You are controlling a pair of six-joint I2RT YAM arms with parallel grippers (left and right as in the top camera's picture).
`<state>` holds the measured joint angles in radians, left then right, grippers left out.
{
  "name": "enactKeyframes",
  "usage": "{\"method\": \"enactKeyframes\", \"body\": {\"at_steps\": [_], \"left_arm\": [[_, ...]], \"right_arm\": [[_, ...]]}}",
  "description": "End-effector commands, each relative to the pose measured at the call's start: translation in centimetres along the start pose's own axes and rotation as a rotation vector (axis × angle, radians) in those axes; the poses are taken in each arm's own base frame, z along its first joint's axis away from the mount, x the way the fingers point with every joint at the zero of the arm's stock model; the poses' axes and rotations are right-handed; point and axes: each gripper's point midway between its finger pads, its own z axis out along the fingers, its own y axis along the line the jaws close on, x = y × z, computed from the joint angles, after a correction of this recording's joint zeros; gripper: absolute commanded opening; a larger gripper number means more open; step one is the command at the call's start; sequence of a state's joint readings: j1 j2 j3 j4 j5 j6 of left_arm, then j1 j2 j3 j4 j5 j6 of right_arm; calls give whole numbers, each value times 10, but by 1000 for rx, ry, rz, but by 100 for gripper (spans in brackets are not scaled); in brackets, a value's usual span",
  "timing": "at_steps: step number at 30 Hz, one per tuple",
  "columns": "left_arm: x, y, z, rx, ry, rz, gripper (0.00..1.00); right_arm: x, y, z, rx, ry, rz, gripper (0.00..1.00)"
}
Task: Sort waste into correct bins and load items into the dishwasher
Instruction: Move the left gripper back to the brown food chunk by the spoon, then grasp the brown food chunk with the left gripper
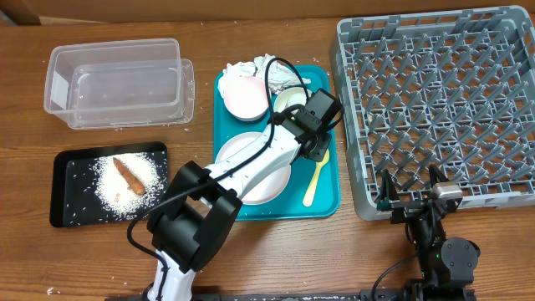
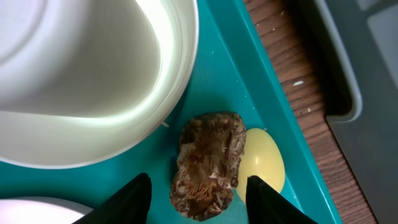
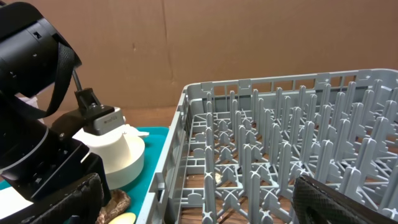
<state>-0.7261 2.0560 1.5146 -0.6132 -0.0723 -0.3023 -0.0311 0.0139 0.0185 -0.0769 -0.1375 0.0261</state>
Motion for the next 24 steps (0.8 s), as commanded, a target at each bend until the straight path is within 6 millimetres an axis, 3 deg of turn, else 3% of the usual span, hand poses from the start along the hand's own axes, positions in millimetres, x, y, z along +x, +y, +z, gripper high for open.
{"method": "enactKeyframes", "body": {"at_steps": [1,9,24], "left_arm": [[1,2,5,-5,14,-39,52],[9,0,23,7,43,-37,56],[3,-2,26,14,21,-40,62]], "right_arm": [[2,-2,0,9,-5,-1,100],[2,-2,0,9,-5,-1,100],[2,-2,0,9,-5,-1,100]]}}
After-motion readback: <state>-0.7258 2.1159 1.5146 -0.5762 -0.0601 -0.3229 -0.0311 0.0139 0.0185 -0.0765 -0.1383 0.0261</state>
